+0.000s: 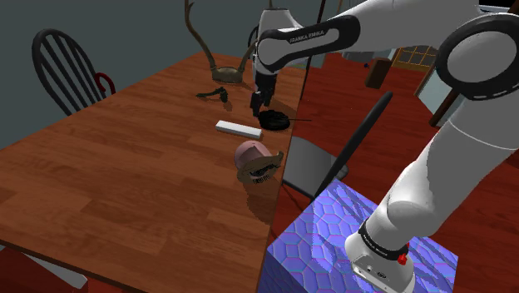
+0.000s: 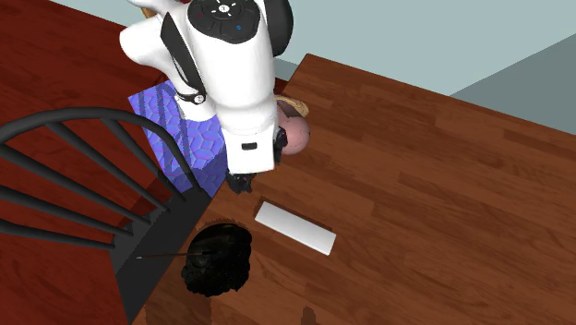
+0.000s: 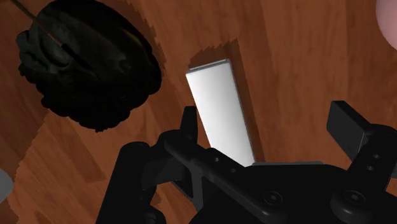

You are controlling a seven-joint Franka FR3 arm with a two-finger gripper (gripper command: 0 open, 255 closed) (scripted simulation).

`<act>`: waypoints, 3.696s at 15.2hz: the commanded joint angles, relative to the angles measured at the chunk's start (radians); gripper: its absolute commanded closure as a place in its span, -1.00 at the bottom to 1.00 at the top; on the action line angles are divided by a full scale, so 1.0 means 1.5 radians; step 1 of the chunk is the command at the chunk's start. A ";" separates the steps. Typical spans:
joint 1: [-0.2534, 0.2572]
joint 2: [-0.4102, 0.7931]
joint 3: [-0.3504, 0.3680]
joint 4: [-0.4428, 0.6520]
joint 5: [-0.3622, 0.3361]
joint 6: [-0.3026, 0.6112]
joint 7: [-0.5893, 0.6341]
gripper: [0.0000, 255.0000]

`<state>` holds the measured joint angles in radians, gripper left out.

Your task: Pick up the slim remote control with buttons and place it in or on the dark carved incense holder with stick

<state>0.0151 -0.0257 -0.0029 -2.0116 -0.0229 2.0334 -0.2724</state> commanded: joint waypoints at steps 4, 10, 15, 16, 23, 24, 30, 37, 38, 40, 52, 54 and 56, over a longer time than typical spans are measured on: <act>0.000 0.134 0.001 0.101 0.013 0.018 -0.020 -1.00; -0.002 0.298 0.007 0.250 0.025 0.014 -0.040 -1.00; -0.002 0.335 0.008 0.258 0.026 0.041 -0.042 -1.00; -0.002 0.339 0.008 0.254 0.026 0.048 -0.042 -1.00; -0.001 0.349 0.008 0.246 0.026 0.066 -0.042 -1.00; -0.001 0.349 0.008 0.246 0.026 0.066 -0.042 -1.00; -0.001 0.349 0.008 0.246 0.026 0.066 -0.042 1.00; -0.001 0.345 0.008 0.249 0.026 0.059 -0.042 1.00; -0.001 0.341 0.008 0.252 0.026 0.052 -0.042 1.00; -0.001 0.333 0.008 0.259 0.026 0.038 -0.042 1.00; -0.002 0.298 0.008 0.315 0.026 -0.054 -0.040 1.00; -0.002 0.294 0.008 0.327 0.026 -0.070 -0.040 1.00; -0.002 0.292 0.008 0.336 0.026 -0.081 -0.040 1.00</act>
<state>0.0132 0.4120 0.0099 -1.5154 0.0156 1.9198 -0.3315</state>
